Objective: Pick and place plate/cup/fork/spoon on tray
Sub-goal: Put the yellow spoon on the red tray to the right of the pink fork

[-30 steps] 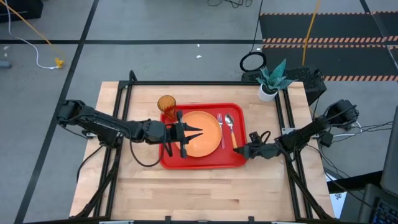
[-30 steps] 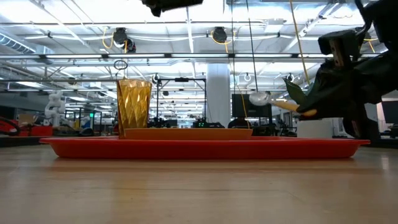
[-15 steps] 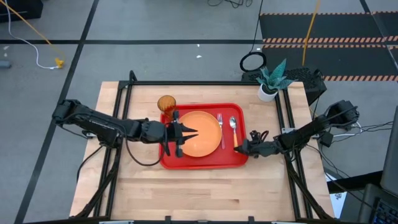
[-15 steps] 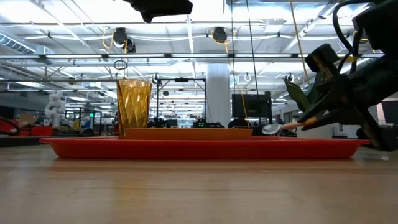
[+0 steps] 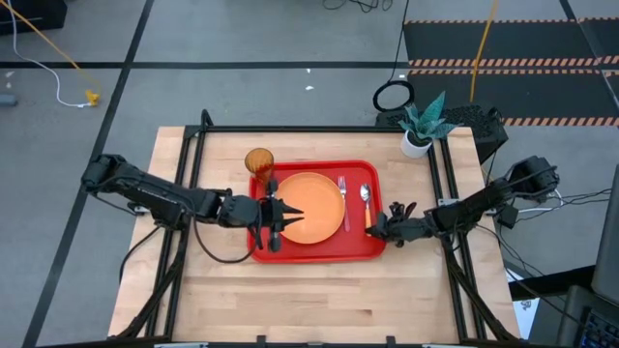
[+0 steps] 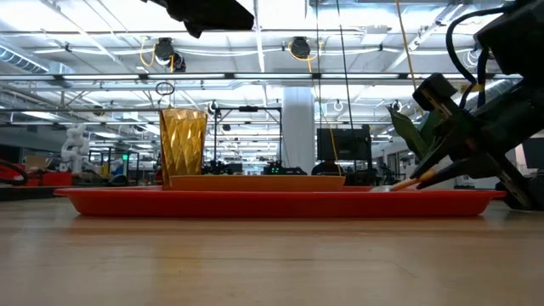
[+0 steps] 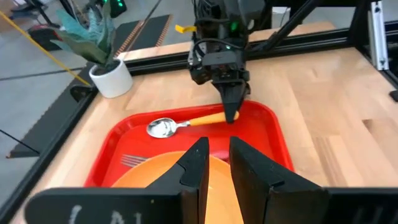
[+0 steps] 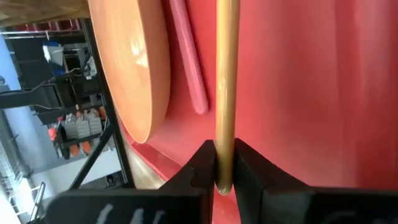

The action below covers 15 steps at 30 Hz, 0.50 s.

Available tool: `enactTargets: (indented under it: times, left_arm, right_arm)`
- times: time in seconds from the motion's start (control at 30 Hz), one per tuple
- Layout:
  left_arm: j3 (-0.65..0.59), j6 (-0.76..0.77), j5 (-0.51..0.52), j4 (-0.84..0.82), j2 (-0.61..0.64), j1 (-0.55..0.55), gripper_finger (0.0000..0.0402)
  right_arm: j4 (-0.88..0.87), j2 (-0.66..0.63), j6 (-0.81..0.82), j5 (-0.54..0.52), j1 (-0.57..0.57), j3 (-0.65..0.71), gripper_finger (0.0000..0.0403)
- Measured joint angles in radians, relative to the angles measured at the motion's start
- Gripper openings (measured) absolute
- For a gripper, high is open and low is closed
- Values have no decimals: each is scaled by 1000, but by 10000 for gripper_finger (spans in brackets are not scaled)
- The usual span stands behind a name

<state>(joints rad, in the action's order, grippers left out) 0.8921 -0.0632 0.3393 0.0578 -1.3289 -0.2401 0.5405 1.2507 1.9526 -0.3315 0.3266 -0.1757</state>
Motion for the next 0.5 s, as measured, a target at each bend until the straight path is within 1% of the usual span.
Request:
enactTargets:
  times: [0.17, 0.5]
  left_arm:
    - [0, 39, -1, -14, 0, -18, 67]
    - [0, 43, -1, -32, 0, -54, 67]
  right_arm:
    - [15, 0, 0, 68, -31, 0, 23]
    - [0, 0, -43, 80, -106, 0, 27]
